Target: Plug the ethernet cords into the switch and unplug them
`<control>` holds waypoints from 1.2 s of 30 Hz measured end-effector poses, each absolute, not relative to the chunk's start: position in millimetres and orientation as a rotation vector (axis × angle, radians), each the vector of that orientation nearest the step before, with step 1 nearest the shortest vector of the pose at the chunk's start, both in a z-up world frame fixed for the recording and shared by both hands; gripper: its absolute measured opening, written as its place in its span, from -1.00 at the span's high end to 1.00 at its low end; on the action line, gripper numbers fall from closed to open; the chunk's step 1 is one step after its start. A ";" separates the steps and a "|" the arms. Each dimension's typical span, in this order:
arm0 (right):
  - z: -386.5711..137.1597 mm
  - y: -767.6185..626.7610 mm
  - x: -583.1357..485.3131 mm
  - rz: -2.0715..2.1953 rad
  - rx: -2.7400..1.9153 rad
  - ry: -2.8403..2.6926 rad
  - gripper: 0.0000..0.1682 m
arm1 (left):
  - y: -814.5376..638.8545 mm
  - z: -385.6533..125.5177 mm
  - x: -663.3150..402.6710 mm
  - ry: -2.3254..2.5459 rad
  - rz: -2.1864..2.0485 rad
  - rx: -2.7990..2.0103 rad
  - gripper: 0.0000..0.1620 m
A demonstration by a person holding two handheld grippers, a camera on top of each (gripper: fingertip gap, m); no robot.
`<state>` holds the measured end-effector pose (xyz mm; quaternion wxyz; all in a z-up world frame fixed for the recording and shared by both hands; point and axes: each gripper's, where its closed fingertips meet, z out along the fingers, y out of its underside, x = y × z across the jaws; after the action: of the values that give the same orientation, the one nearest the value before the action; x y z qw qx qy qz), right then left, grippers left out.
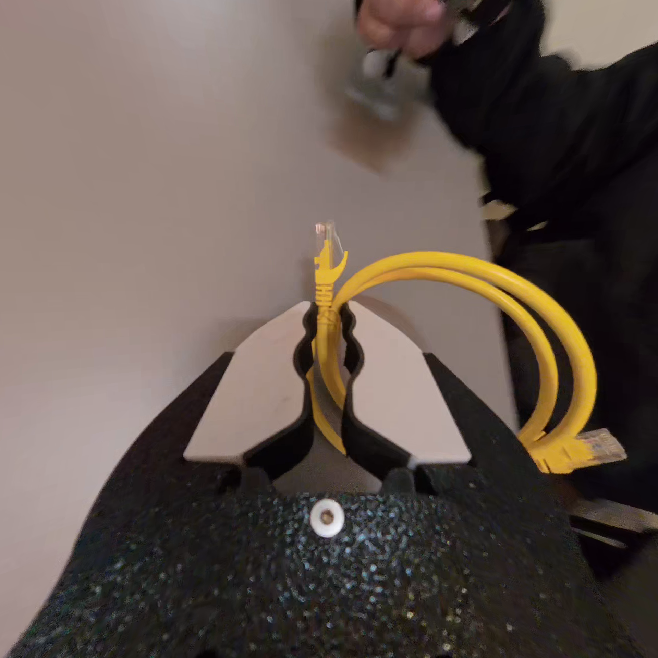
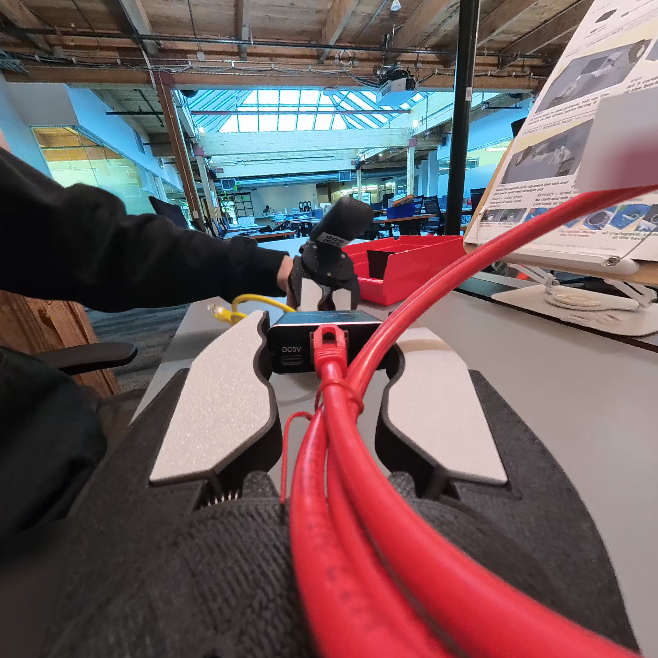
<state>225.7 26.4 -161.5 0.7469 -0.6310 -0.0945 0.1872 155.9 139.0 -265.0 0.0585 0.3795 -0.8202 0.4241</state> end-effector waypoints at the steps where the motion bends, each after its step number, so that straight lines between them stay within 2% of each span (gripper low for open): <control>1: -160.9 26.5 223.9 0.414 -1.374 -0.216 0.25 | 132.5 -258.8 149.9 -2.392 1.319 1.134 0.84; 8: -152.2 18.0 186.0 0.526 -1.265 -0.418 0.25 | 90.3 -208.7 118.9 -1.958 1.420 0.919 0.84; 15: -137.9 12.8 162.6 0.720 -1.134 -0.470 0.24 | 63.1 -169.7 113.8 -1.829 1.362 0.823 0.84; 24: -121.1 5.2 166.3 0.877 -0.944 -0.403 0.24 | 47.8 -154.2 106.9 -1.813 1.173 0.920 0.84; 36: -128.0 11.2 154.9 0.866 -0.994 -0.442 0.24 | 47.1 -150.3 101.3 -1.782 1.147 0.929 0.84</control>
<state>154.9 11.2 -128.0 0.7679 -0.4580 -0.2037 0.3988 101.3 47.1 -150.3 0.4022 0.3675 -0.7050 0.4540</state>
